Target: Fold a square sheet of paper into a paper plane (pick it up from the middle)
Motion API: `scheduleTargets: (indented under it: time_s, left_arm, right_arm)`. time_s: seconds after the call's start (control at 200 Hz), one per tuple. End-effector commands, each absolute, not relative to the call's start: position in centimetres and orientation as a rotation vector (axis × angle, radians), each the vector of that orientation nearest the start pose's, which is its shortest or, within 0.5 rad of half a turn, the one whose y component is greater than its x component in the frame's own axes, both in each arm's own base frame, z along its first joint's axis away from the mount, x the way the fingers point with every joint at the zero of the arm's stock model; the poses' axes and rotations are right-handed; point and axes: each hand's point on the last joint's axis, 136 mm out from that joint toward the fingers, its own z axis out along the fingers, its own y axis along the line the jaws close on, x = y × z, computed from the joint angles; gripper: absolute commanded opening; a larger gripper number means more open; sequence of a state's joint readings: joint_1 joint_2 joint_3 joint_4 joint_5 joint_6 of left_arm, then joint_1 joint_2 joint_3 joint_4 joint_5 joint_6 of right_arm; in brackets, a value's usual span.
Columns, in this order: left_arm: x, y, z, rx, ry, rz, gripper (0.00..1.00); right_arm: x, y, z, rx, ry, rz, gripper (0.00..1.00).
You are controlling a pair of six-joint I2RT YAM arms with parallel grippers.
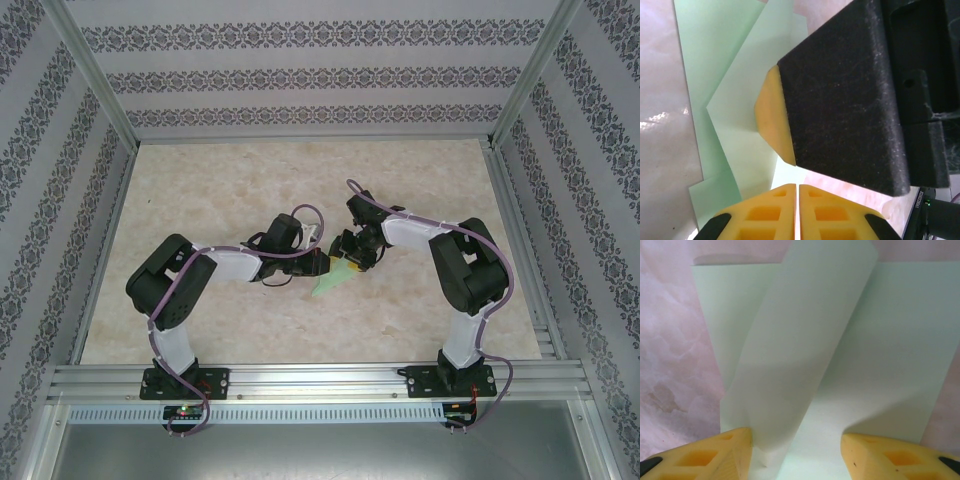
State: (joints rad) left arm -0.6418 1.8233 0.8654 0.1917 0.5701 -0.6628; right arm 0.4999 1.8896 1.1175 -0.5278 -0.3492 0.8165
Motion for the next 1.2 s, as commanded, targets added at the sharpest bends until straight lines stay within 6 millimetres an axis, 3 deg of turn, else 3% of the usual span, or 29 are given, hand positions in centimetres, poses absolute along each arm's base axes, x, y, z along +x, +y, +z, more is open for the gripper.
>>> scheduleTargets:
  time_s: [0.0, 0.105, 0.21, 0.43, 0.565, 0.674, 0.954, 1.194]
  left_arm:
    - [29.7, -33.7, 5.8, 0.318, 2.525, -1.243, 0.11]
    - [30.0, -32.8, 7.0, 0.303, 2.489, -1.232, 0.15]
    - [30.3, -31.7, 8.3, 0.289, 2.444, -1.217, 0.21]
    - [30.6, -30.5, 7.2, 0.209, 2.464, -1.169, 0.27]
    - [31.1, -29.8, 6.7, 0.140, 2.478, -1.126, 0.28]
    - [31.1, -29.8, 6.0, 0.115, 2.493, -1.126, 0.27]
    - [30.3, -30.8, 4.5, 0.154, 2.542, -1.184, 0.21]
    - [29.7, -32.4, 3.6, 0.235, 2.586, -1.201, 0.20]
  right_arm:
    - [26.8, 20.1, -6.0, 0.459, 3.207, 0.370, 0.55]
    - [27.3, 20.6, -5.2, 0.462, 3.170, 0.469, 0.55]
    - [28.5, 21.3, -3.0, 0.414, 3.090, 0.567, 0.56]
    - [31.0, 23.6, 4.2, 0.242, 2.850, 0.811, 0.59]
    - [31.1, 24.1, 6.9, 0.187, 2.743, 0.919, 0.64]
    - [30.6, 24.5, 7.5, 0.184, 2.704, 0.996, 0.69]
    - [30.0, 25.7, 6.5, 0.192, 2.701, 1.088, 0.72]
    - [30.0, 25.8, 7.9, 0.189, 2.627, 1.143, 0.74]
